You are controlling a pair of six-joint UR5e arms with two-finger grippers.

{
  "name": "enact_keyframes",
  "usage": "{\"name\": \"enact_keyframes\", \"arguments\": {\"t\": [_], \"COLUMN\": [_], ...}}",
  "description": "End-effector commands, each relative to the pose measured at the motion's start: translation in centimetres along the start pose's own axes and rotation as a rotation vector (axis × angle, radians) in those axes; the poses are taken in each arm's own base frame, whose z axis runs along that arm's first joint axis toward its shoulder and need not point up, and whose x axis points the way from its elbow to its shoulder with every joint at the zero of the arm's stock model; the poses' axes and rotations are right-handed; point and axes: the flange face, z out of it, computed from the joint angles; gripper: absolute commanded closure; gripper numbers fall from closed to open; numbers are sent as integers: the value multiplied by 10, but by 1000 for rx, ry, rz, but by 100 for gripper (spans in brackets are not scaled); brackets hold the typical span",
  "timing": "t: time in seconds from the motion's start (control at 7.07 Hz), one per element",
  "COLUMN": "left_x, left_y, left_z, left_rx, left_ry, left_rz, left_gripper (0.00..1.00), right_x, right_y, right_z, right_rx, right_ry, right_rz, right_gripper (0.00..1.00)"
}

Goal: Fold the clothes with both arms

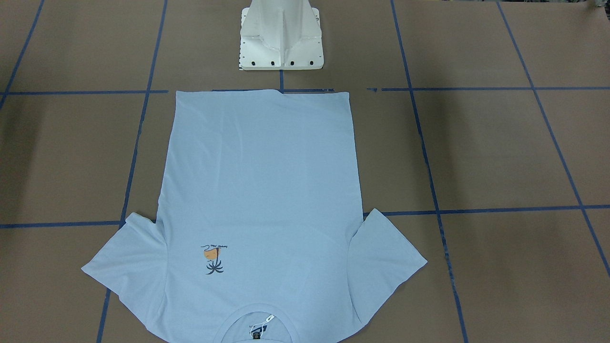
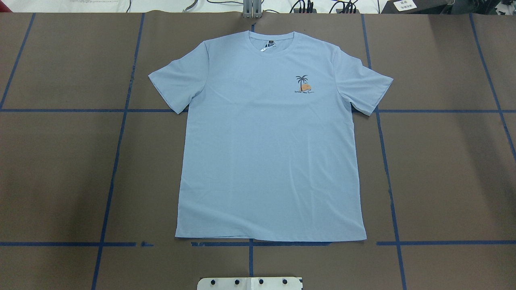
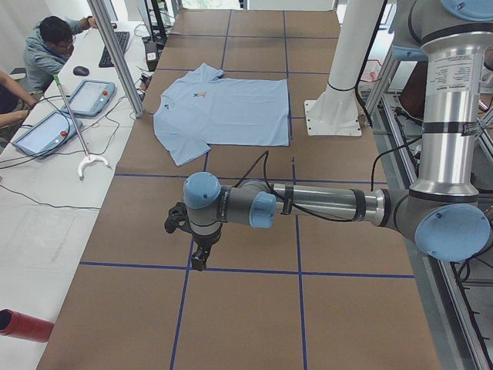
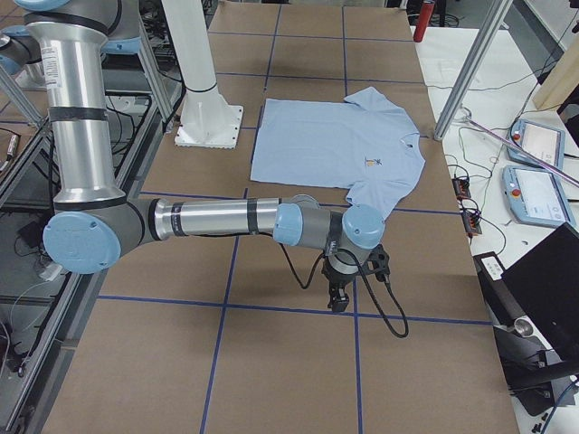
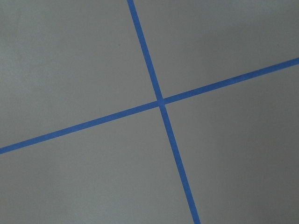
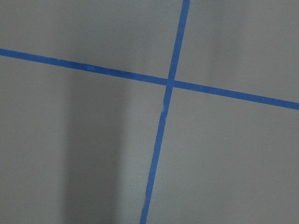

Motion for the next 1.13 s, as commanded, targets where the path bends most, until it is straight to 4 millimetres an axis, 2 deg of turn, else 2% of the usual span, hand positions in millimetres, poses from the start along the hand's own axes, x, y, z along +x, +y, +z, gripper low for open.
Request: {"name": "enact_keyframes", "arguments": {"t": [0.0,0.14,0.28,0.42,0.57,0.71,0.85,0.99], "left_x": [1,3,9,20,29,34,43,47], "left_y": [-1,-10,-22,-50,-70,-72,-75,-80], "left_z": [-1,-5,-12,-27,-36,-41,-44,-48], "left_rx": [2,12,28,61,85,96,132,203], "left_ry": [-2,-10,-8,-10,-11,-6,55,60], "left_rz": [2,11,25,60,89,91,125,187], "left_gripper": [0,0,0,0,0,0,0,0], "right_x": [-8,-15,-34,-49,-94,-134,-150,-197], "right_y": [-6,-10,-29,-41,-68,-90,-125,-144], "right_z": [-12,-17,-22,-14,-6,7,-3,19], "right_rx": [26,42,104,157,200,239,256,230], "right_ry": [3,-19,-26,-22,-35,-43,-61,-76], "right_rz": [48,98,13,-7,-29,-143,-74,-76], "right_gripper": [0,0,0,0,0,0,0,0]}}
